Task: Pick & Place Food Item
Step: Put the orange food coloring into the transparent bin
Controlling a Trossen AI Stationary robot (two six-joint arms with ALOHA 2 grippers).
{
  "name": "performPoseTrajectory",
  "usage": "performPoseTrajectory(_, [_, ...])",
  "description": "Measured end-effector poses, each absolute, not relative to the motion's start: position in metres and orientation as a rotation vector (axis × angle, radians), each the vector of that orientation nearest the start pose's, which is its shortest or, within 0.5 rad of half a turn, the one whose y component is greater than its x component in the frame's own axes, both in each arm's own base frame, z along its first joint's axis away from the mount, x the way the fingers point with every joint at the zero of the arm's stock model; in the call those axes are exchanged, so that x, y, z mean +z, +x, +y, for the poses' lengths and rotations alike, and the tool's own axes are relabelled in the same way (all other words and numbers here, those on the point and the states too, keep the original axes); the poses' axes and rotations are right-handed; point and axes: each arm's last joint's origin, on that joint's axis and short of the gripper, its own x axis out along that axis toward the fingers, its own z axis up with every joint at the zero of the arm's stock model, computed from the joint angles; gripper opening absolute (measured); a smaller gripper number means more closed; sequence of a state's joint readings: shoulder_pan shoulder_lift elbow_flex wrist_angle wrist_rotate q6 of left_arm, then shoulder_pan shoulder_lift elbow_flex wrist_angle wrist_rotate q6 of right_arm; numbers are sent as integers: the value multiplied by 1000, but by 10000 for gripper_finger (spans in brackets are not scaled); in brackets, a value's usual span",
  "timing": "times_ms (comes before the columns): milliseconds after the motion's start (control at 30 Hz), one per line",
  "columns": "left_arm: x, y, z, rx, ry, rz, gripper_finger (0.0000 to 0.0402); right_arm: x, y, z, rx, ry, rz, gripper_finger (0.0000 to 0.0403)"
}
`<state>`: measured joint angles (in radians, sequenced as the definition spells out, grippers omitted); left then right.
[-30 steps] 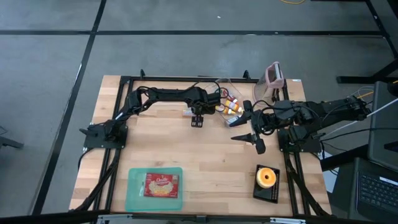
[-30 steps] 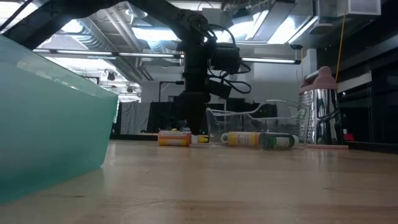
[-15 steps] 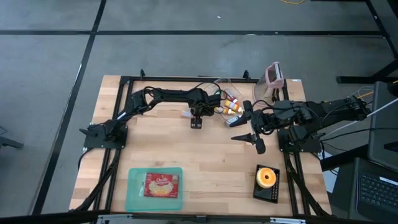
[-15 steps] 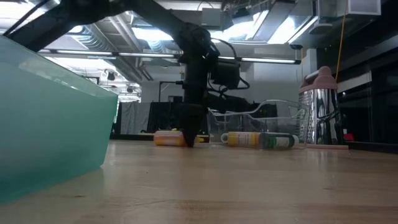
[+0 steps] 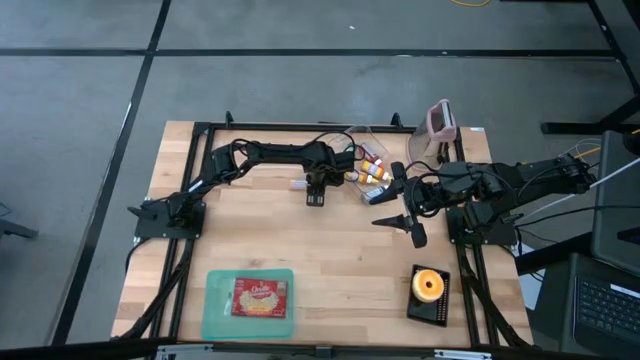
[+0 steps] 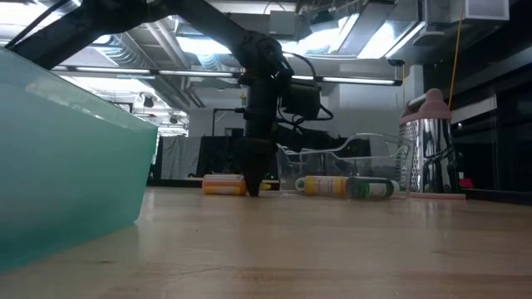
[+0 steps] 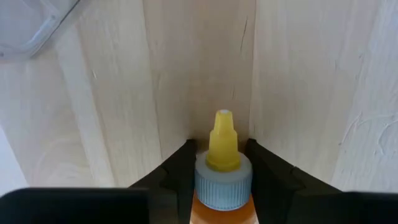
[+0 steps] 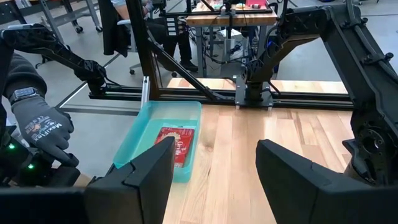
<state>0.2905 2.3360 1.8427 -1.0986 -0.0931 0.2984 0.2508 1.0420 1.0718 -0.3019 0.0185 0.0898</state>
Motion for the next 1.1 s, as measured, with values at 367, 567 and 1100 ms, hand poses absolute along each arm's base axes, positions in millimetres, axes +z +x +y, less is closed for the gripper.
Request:
performPoseTrajectory(367, [140, 425, 130, 65, 80, 1600, 112, 373, 216, 55, 219, 53, 279, 222])
performPoseTrajectory(567, [172, 424, 131, 129, 120, 1495, 112, 373, 216, 55, 218, 56, 279, 222])
performPoseTrajectory(1100, [315, 429, 141, 116, 106, 651, 112, 375, 217, 55, 219, 60, 253, 222])
